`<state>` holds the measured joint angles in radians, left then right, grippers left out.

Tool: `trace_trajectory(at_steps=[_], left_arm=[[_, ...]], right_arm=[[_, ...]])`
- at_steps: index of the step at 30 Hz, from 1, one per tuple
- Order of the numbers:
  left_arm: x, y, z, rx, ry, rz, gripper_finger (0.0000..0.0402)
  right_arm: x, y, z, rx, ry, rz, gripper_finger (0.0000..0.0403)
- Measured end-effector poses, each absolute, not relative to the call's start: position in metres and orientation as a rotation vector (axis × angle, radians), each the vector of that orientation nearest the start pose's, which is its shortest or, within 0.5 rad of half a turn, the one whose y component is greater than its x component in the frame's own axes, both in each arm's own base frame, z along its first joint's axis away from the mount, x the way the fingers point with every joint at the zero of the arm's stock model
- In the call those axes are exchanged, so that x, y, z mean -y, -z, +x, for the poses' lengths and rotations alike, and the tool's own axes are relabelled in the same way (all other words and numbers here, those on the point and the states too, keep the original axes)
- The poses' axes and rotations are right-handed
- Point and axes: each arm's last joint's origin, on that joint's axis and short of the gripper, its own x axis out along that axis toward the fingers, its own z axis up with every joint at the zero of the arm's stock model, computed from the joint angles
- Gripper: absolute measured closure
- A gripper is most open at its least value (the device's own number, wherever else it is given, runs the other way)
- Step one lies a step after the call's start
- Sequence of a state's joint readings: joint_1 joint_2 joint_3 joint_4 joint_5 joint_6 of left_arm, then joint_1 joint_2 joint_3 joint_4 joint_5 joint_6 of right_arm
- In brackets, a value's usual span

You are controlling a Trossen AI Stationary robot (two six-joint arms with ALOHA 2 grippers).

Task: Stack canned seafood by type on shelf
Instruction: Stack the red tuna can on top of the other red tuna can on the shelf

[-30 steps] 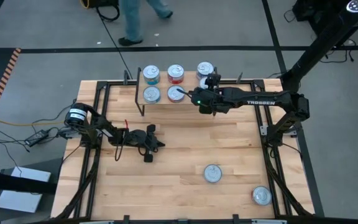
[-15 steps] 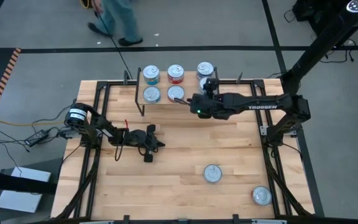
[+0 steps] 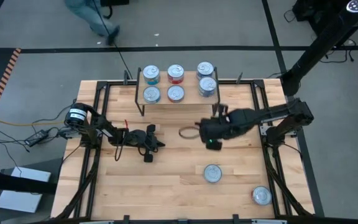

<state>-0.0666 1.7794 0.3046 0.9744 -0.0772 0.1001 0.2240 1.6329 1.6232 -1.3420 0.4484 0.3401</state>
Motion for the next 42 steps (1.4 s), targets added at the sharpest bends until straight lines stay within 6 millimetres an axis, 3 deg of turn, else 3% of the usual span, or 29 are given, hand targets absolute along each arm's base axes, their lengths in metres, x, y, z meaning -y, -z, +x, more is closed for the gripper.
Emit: trace_trajectory(at_steps=[3,8,14,20,28,35,42], left_arm=[[0.014,-0.077,0.242,-0.498,0.019,0.133,0.0397],[0.014,-0.078,0.243,-0.486,0.025,0.124,0.0397],[0.015,-0.080,0.243,-0.470,0.025,0.123,0.0397],[0.017,-0.084,0.245,-0.414,0.109,0.102,0.0397],[0.019,-0.089,0.247,-0.360,0.160,0.090,0.0397],[0.019,-0.089,0.247,-0.361,0.163,0.089,0.0397],[0.019,-0.089,0.247,-0.363,0.164,0.089,0.0397]], right_arm=[[-0.080,-0.325,0.291,-1.247,0.320,-0.081,0.0394],[-0.114,-0.305,0.279,-1.287,0.276,-0.007,0.0381],[-0.142,-0.274,0.272,-1.263,0.259,0.116,0.0396],[-0.169,-0.243,0.272,-1.213,0.099,0.306,0.0384],[-0.183,-0.210,0.247,-1.376,0.097,0.445,0.0397],[-0.196,-0.205,0.219,-1.640,0.223,0.632,0.0395],[-0.210,-0.199,0.189,-1.836,0.367,0.710,0.0398]])
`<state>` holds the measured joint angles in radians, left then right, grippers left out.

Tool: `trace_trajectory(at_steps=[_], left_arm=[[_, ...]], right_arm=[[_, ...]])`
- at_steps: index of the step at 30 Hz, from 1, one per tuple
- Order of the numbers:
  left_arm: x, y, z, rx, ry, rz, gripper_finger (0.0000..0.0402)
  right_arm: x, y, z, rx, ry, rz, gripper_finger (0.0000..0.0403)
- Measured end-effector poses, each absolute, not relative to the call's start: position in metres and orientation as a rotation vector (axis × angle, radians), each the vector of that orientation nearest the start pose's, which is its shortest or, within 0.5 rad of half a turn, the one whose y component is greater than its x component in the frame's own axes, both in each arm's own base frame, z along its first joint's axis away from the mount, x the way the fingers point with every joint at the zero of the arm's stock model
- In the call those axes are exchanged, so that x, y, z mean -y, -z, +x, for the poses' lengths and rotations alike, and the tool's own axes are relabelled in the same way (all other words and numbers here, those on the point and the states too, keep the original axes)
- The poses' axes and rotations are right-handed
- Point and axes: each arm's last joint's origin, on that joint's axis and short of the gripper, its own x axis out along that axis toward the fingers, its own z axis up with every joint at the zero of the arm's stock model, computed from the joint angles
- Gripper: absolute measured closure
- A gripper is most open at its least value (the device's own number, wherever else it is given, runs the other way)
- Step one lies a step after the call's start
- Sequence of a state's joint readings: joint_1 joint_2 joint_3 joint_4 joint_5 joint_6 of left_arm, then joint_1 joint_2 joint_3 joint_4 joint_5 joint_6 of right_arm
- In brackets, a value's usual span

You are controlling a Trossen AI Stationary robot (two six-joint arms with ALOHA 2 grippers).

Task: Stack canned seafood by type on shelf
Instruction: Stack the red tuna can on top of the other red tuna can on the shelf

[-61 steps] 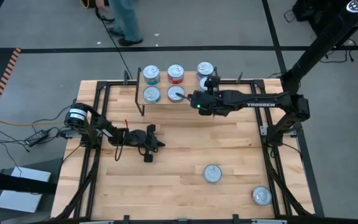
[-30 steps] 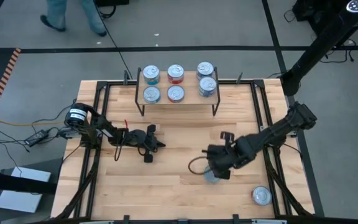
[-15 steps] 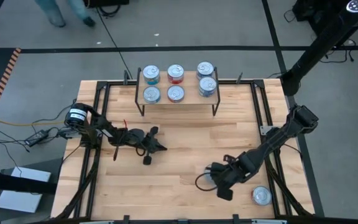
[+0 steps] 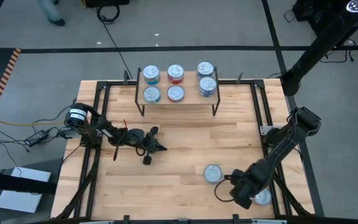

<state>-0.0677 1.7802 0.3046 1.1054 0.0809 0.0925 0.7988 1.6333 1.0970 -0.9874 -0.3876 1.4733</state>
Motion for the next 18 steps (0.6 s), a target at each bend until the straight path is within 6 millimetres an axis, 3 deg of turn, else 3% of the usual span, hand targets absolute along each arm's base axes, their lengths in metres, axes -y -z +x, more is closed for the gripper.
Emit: trace_trajectory(at_steps=[8,13,18], left_arm=[[0.019,-0.089,0.247,-0.364,0.164,0.089,0.0397],[0.019,-0.089,0.247,-0.364,0.164,0.089,0.0397],[0.019,-0.089,0.247,-0.364,0.164,0.089,0.0397]], right_arm=[[-0.214,-0.169,0.160,-2.006,0.442,0.764,0.0399],[-0.217,-0.151,0.155,-1.971,0.391,0.821,0.0399],[-0.213,-0.146,0.153,-1.951,0.399,0.816,0.0399]])
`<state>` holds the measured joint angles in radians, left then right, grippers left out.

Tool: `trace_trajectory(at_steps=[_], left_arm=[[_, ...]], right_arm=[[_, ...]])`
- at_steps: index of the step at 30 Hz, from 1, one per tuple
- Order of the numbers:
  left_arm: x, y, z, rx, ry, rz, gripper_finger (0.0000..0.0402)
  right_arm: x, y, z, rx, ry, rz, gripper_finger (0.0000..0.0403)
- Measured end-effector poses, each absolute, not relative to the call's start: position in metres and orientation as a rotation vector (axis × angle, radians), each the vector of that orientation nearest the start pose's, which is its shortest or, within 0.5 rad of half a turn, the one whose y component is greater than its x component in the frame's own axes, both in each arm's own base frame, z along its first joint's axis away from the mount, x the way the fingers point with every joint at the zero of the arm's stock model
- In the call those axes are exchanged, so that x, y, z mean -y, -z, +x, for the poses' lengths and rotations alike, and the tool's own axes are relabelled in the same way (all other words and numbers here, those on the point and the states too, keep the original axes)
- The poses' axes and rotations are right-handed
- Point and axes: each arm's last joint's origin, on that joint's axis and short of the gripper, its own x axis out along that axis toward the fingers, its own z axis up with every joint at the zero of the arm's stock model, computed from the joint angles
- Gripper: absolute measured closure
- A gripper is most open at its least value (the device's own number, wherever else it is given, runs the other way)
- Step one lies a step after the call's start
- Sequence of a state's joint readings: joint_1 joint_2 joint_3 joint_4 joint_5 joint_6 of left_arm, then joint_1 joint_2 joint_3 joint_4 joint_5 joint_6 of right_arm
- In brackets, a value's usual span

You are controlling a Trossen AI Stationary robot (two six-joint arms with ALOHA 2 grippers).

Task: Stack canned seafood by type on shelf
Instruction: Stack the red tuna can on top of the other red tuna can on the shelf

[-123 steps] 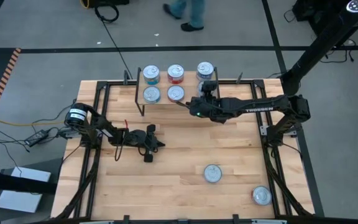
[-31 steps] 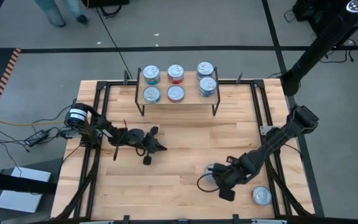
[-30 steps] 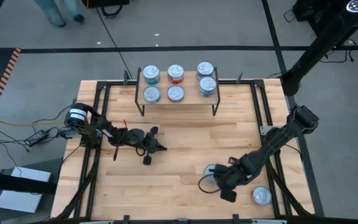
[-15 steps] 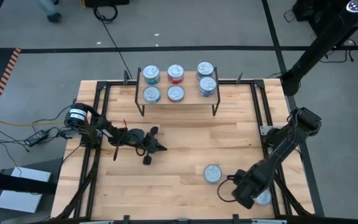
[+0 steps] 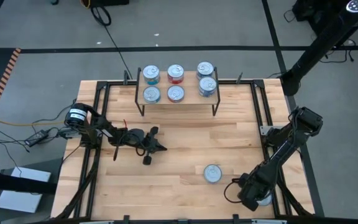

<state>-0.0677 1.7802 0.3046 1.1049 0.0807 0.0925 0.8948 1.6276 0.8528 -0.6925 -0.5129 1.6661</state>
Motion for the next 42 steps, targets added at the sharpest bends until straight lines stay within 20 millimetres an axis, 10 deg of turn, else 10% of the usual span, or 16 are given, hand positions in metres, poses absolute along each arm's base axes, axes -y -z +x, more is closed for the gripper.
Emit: trace_trajectory(at_steps=[17,42], left_arm=[[0.019,-0.089,0.247,-0.363,0.163,0.090,0.0397],[0.019,-0.089,0.247,-0.359,0.164,0.095,0.0397]], right_arm=[[-0.200,-0.153,0.156,-1.807,0.505,0.612,0.0399],[-0.124,-0.153,0.200,-1.411,0.741,0.124,0.0398]])
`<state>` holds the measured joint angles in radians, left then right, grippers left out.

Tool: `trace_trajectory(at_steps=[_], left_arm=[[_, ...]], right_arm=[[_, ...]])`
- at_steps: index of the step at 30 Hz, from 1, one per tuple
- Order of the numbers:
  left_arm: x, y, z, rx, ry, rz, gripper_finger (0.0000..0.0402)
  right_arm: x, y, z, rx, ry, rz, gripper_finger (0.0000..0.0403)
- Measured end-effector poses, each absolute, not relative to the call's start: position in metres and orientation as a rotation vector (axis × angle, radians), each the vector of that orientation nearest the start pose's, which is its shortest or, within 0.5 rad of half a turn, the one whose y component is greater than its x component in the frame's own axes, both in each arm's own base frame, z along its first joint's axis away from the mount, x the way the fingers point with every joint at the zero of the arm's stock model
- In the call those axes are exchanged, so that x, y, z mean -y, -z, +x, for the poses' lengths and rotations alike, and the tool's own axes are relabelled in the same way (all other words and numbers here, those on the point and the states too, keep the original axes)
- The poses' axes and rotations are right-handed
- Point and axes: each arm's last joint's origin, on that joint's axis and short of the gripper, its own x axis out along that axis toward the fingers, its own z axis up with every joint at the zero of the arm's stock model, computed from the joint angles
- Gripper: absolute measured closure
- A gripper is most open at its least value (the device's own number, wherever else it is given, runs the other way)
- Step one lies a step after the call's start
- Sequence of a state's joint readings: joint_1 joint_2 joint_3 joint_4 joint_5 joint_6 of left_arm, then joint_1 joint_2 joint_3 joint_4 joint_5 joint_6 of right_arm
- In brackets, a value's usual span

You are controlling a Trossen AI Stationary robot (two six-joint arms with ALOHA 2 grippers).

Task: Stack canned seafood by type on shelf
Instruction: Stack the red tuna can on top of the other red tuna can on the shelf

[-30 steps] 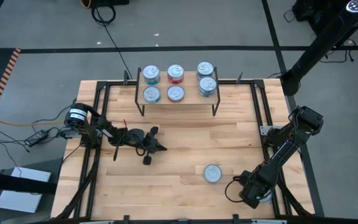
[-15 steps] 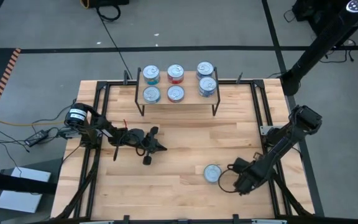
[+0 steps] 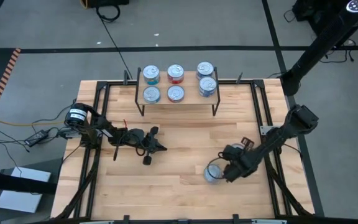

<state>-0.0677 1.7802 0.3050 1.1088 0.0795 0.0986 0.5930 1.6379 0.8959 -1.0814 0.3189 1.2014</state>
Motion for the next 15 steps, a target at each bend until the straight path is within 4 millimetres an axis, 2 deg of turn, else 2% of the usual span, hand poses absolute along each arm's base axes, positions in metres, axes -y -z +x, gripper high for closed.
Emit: trace_trajectory(at_steps=[15], left_arm=[[0.019,-0.089,0.247,-0.360,0.164,0.097,0.0397]], right_arm=[[-0.083,-0.155,0.267,-1.127,0.487,0.054,0.0398]])
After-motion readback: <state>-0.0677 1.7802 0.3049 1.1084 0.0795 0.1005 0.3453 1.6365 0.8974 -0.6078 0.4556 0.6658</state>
